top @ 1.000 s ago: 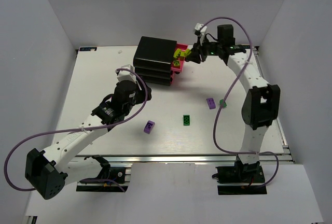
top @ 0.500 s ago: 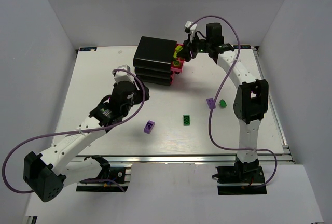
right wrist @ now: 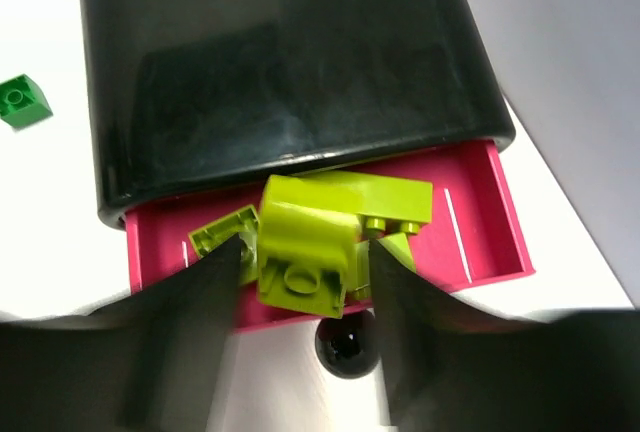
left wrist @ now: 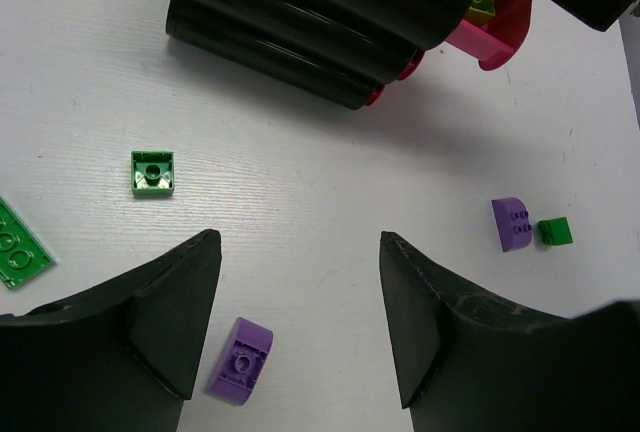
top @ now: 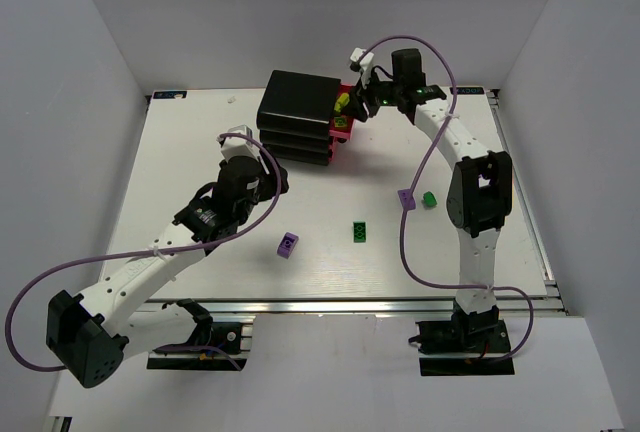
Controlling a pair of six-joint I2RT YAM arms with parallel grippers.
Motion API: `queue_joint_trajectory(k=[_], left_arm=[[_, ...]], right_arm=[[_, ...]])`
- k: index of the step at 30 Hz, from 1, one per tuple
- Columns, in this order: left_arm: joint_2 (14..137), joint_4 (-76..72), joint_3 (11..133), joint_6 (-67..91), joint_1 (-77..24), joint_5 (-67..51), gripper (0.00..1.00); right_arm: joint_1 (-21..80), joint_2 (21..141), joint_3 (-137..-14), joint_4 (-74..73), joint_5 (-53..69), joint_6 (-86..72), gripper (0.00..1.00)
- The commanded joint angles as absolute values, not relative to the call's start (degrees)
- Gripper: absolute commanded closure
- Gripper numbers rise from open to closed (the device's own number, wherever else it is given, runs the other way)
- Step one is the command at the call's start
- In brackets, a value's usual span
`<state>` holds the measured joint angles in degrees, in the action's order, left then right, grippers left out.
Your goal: Sort the legos into containers by color
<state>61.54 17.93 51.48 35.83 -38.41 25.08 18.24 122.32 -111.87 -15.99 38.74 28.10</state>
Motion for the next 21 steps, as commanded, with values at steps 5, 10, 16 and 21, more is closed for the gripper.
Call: queue_joint_trajectory(k=[5, 10, 16, 21], left_arm=[[61.17, 17.75, 53.44, 35.42, -37.79, 25.93, 0.25], [60.73, 17.67, 53.00, 35.68, -37.79, 25.93, 0.26], [59.59, 18.02, 52.47, 35.95, -37.79, 26.28, 0.25], [58.80, 18.90, 52.21, 36.82, -37.79, 27.07, 0.28]], right_arm=[[18.11, 121.56, -114.61, -16.26, 36.83, 29.80, 0.19], [17.84, 119.71, -114.26, -13.63, 37.09, 26.02, 0.20], [16.62, 115.06, -111.28, -4.77, 36.13, 15.15, 0.48], [14.68, 111.98, -106.62, -1.93, 28.94, 5.37, 0.97]])
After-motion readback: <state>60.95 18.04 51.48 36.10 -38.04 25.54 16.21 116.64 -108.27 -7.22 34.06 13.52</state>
